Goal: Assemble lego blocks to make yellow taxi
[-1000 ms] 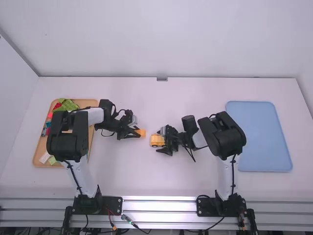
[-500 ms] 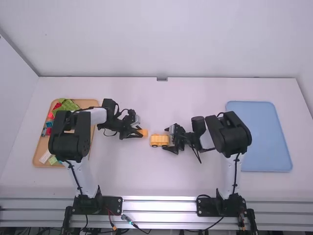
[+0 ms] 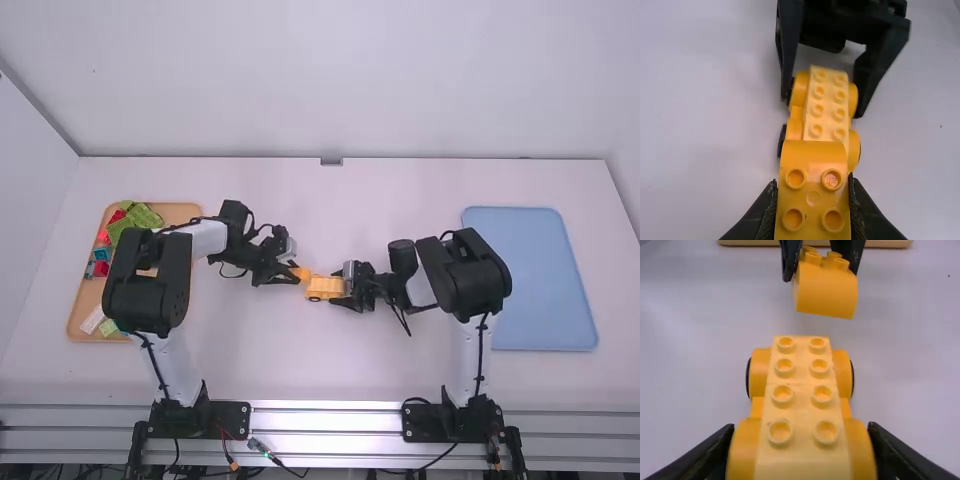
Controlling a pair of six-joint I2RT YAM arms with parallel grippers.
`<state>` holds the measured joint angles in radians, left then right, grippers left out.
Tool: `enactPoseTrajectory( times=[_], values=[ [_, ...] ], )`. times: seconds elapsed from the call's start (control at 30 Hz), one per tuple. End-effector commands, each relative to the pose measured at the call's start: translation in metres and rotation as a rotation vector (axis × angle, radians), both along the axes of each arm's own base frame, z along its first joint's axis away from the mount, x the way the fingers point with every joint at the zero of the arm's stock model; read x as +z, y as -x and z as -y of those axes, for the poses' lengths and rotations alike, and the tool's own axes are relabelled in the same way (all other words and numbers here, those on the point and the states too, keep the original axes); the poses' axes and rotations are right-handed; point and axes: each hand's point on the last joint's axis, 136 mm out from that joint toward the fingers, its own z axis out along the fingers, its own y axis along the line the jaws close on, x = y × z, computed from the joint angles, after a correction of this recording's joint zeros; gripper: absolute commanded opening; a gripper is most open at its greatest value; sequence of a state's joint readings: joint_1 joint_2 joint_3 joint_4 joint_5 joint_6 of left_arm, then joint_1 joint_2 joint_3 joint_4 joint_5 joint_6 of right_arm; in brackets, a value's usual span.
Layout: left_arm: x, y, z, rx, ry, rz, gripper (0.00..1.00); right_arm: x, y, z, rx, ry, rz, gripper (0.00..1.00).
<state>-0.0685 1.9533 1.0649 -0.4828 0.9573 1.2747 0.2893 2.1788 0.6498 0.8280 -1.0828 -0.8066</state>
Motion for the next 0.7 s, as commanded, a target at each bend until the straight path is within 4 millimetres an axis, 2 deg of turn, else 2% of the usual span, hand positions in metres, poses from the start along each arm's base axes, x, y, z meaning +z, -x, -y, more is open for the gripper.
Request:
enactPoseTrajectory(
  times=[0.0,0.1,0.27,0.47,0.67],
  values=[
    [0.016,-0.003,0.004,-0.005,0.021,0.033,0.02,-0.004,0.000,0.002,0.003,-0.007,-0.013,0.55],
    [0.021,-0.001,0.007,-0.014,0.025,0.043,0.02,-0.004,0.000,0.003,0.000,-0.006,-0.017,0.42],
    [0.019,0.007,0.018,-0.043,0.023,0.072,0.02,-0.007,-0.002,0.003,-0.014,0.010,-0.017,0.41],
    [0.005,0.006,0.035,-0.026,-0.057,0.085,0.02,-0.010,0.001,-0.004,-0.016,0.034,-0.025,0.38],
    [0.009,0.017,0.052,-0.093,-0.032,0.109,0.02,-0.015,-0.002,-0.003,-0.040,0.064,-0.024,0.38]
  ],
)
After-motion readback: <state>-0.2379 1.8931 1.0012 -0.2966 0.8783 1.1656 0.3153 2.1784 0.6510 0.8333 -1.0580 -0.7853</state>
